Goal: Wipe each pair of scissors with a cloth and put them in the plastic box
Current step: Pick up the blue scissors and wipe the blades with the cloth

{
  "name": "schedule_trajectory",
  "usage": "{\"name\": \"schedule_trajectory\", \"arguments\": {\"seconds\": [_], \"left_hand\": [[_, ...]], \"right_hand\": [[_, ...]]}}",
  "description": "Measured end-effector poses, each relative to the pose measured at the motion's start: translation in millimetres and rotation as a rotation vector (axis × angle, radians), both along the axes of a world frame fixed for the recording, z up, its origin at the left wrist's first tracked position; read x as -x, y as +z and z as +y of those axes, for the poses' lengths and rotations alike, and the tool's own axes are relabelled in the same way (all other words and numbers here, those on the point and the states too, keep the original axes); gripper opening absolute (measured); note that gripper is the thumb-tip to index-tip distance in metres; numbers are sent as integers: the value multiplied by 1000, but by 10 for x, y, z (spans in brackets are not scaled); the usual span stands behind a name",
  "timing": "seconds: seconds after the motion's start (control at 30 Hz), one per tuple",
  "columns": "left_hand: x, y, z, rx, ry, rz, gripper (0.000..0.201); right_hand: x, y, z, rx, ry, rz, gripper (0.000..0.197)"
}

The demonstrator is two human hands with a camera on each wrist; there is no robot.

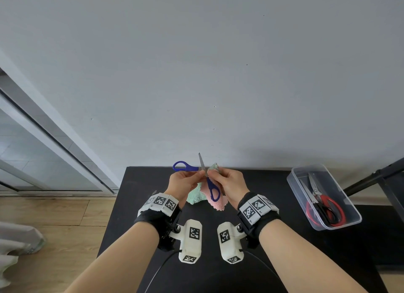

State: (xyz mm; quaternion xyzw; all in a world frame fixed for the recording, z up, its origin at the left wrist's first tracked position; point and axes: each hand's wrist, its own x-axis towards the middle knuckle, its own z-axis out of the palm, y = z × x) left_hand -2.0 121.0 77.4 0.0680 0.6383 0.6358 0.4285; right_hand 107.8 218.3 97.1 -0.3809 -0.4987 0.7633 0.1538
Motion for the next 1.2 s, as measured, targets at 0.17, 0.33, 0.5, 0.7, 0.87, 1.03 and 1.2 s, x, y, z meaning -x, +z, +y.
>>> {"name": "schedule_trajectory", "arguments": {"seconds": [0.17, 0.33, 0.5, 0.7, 0.87, 1.03, 1.2], "left_hand": [[44, -4, 3, 22, -9, 83, 11], [101, 56, 15, -2, -44, 81, 10], [81, 76, 20, -31, -20, 50, 1], [42, 60, 52, -35, 22, 21, 3], [-1, 82, 60, -53, 13, -64, 7], [-41, 95, 61, -47, -40, -83, 18], [-15, 125, 36, -1, -55, 37, 24]], "right_hand": [[-17, -20, 30, -95, 27, -43, 11], [-26, 6, 82, -119, 54, -46, 13], [-51, -36, 158, -174, 83, -88, 10], [-81, -36, 179, -119, 30, -76, 7], [-92, -6, 137, 71, -42, 20, 6], [-52, 27, 82, 49, -38, 53, 11], [-69, -20, 91, -92, -1, 13, 16]]}}
